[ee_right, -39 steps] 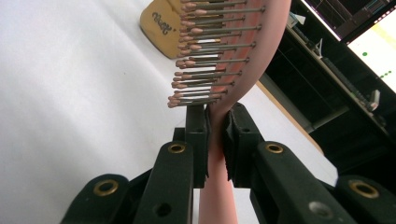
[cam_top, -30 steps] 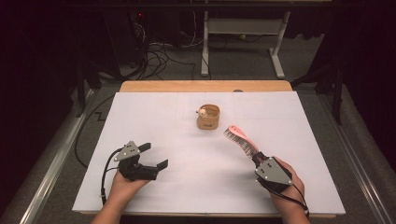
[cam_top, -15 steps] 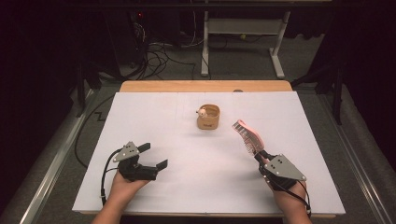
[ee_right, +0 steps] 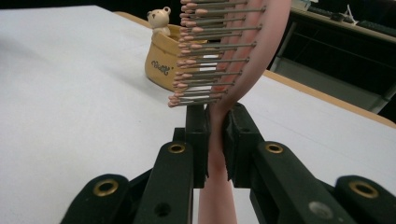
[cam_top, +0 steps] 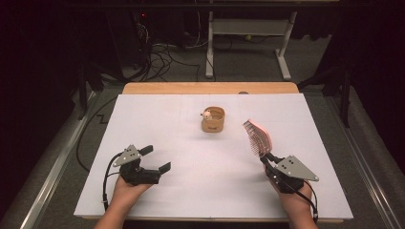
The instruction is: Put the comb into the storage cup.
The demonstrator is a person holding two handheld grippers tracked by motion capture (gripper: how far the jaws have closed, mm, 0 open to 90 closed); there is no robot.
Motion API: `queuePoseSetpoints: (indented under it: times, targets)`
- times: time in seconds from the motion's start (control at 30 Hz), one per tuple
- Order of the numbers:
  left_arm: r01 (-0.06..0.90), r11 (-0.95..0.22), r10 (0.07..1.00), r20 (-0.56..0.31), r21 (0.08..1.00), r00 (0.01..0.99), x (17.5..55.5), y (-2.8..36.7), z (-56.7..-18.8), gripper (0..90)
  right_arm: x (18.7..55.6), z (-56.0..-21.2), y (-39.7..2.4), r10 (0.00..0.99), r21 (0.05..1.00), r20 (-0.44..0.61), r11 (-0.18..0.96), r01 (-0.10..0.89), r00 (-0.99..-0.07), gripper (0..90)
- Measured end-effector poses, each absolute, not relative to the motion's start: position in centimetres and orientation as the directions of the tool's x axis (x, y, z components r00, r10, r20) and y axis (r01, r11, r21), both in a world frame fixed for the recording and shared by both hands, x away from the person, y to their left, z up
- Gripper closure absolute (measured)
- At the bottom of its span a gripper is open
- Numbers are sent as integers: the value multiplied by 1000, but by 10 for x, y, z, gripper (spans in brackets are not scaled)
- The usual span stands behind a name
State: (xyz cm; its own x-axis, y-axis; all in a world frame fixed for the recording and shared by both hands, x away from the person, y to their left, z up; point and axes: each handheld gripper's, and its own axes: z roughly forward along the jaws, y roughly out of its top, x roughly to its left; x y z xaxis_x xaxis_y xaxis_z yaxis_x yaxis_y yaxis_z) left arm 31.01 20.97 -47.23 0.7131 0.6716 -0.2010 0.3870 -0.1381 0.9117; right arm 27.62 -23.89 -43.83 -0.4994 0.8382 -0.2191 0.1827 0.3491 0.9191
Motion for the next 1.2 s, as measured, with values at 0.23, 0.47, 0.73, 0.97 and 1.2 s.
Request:
queuePoseSetpoints:
  times: [0.23,0.47,0.73,0.97,1.2]
  targets:
    - [377,-141,673,-191,915,715,310,210,-473,0,279,-438,-244,852,948,-120,251,196,-510,824]
    - [374,-152,674,-181,915,716,311,209,-473,0,284,-439,-244,855,961,-57,187,204,-516,824]
    - [379,-164,677,-175,911,715,312,209,-474,0,290,-440,-242,856,968,-27,152,202,-516,824]
    - [377,-163,680,-173,912,713,312,208,-473,0,298,-441,-234,850,963,-34,169,211,-526,824]
    - [373,-168,671,-172,912,721,312,207,-474,0,311,-439,-224,848,964,-5,146,223,-530,824]
